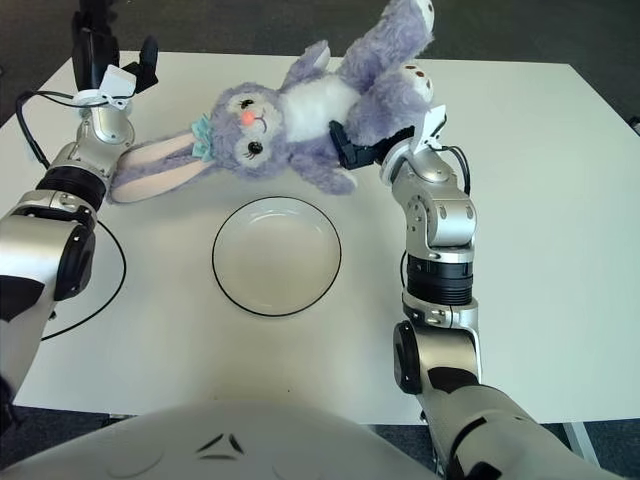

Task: Put the doll into the plate.

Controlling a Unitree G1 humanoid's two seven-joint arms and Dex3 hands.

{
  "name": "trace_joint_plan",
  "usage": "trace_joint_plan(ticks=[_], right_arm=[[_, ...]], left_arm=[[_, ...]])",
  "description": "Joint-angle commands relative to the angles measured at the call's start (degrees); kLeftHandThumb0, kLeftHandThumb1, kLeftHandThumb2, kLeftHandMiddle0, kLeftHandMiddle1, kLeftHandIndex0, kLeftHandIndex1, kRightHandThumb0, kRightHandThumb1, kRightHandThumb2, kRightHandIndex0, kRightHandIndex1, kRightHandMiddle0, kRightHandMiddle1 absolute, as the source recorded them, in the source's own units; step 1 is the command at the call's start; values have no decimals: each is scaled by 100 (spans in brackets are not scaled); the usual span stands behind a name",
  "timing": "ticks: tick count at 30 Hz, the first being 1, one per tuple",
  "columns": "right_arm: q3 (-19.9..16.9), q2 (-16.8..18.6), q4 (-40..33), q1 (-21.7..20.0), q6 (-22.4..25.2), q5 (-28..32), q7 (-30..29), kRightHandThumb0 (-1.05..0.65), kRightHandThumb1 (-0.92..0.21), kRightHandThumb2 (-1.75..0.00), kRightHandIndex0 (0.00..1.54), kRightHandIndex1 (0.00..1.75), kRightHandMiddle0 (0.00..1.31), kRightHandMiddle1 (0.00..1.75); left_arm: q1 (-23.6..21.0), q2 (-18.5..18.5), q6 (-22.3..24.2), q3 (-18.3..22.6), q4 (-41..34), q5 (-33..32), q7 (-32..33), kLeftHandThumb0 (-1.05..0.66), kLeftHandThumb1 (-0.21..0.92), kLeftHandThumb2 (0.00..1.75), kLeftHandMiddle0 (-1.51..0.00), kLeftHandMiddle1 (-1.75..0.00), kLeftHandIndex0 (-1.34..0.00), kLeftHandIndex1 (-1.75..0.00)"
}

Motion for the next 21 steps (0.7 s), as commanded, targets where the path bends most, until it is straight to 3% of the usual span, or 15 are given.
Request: trace_joint_plan(ticks=[1, 4, 9, 21], right_arm=[[-294, 104, -80, -32, 123, 333, -68, 0, -7, -144, 93, 124, 68, 175], [-456, 149, -69, -73, 198, 556, -86, 0, -6, -146, 91, 129, 69, 175], [-496, 35, -189, -73, 436, 704, -80, 0, -4, -150, 89, 134, 72, 175], [-496, -195, -602, 55, 990, 1087, 158, 0, 0, -153, 93, 129, 77, 175]], left_arm=[[204, 231, 19, -29, 25, 45, 125, -64, 92, 76, 0, -101, 0, -89], [305, 265, 49, -28, 3, 8, 65, -64, 92, 77, 0, -93, 0, -82], [365, 195, 98, 62, -26, -180, -154, -62, 92, 78, 0, -89, 0, -91], [430, 61, 113, 268, -71, -603, -632, -59, 92, 74, 0, -123, 0, -138]])
